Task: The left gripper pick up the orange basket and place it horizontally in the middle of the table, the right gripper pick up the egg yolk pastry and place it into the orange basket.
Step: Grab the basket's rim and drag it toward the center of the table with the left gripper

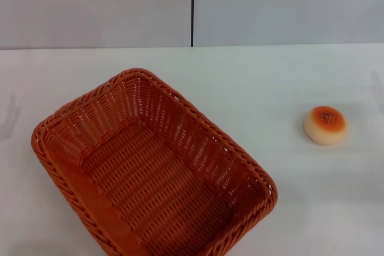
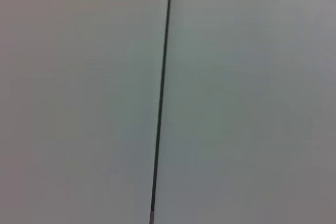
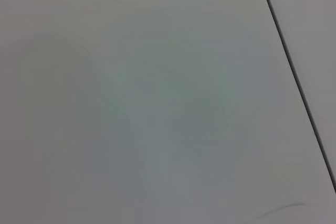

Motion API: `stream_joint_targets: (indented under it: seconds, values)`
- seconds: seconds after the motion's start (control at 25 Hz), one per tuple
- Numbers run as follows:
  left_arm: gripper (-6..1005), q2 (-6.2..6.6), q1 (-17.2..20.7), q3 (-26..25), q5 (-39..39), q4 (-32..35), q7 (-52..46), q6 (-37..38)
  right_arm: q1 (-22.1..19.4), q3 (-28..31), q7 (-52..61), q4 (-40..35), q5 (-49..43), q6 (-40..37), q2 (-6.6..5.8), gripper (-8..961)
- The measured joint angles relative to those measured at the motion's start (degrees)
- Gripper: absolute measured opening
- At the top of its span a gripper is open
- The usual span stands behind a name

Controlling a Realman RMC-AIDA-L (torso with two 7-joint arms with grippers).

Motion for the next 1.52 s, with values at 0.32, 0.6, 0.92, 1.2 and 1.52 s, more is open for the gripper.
stream_joint_targets:
  seconds: [0.32,0.6,0.92,1.2,1.52]
  values:
    - [827,0.19,-0.1,0.2,0.1,2.2,-3.8,-0.1,-1.0,0.0,0.0,0.0,0.0,0.3,0.11,578]
    - [828,0.24,-0.1,1.5,0.2,4.7,-6.2,-0.4,-1.4,0.0,0.1,0.4,0.1,0.7,0.23,579]
    - [827,0.3,1.3,4.6,0.2,6.4,-7.2,-0.5,-0.7,-0.1,0.0,0.6,0.1,0.4,0.05,579]
    - [828,0.45,3.3,15.6,0.2,22.0,-24.3,-4.4,0.1,0.0,0.1,0.4,0.1,-0.4,-0.05,578]
    - [828,0.5,4.3,20.7,13.0,52.9,-55.5,-5.6,1.5,0.1,0.2,0.1,0.1,-1.2,-0.16,578]
